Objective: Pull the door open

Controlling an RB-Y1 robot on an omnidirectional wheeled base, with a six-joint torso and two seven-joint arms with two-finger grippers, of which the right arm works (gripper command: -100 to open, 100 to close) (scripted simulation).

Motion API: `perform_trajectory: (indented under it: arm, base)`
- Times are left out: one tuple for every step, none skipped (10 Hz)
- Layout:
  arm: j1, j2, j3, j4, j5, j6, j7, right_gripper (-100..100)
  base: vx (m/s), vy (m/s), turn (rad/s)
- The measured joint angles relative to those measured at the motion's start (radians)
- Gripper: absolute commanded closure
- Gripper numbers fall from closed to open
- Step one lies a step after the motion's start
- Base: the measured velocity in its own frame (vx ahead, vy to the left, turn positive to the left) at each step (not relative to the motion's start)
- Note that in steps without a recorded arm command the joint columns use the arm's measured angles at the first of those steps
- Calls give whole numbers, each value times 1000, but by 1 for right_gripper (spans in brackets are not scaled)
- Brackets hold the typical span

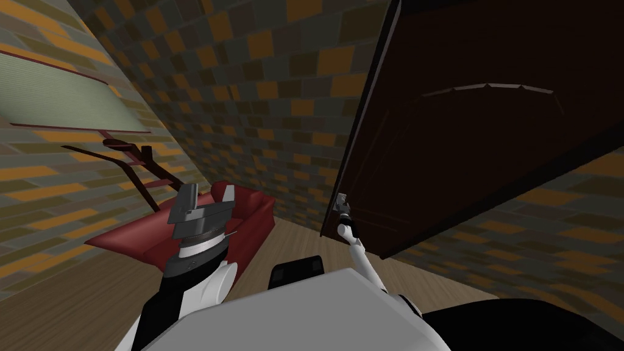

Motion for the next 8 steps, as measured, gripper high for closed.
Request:
perform_trajectory:
  arm:
    - [15, -22, -3, 0, -6, -5, -21, -100]
    - [21, -35, -15, -3, -13, -2, -31, -100]
    - [21, -37, -17, -4, -14, -1, -33, 100]
    - [21, -37, -17, -4, -13, -2, -32, 100]
    - [21, -37, -17, -3, -13, -3, -31, 100]
    - [21, -37, -16, -3, -13, -2, -31, 100]
    - [22, -36, -15, -2, -13, -1, -31, 100]
    - [23, -36, -15, -1, -13, 0, -31, 100]
  base:
    - [167, -26, 102]
    - [78, -16, 20]
    - [-12, 0, -24]
    - [-30, -1, -14]
    - [-24, 3, 16]
    - [-14, 3, 3]
    - [-5, 2, -2]
    - [0, 0, 0]
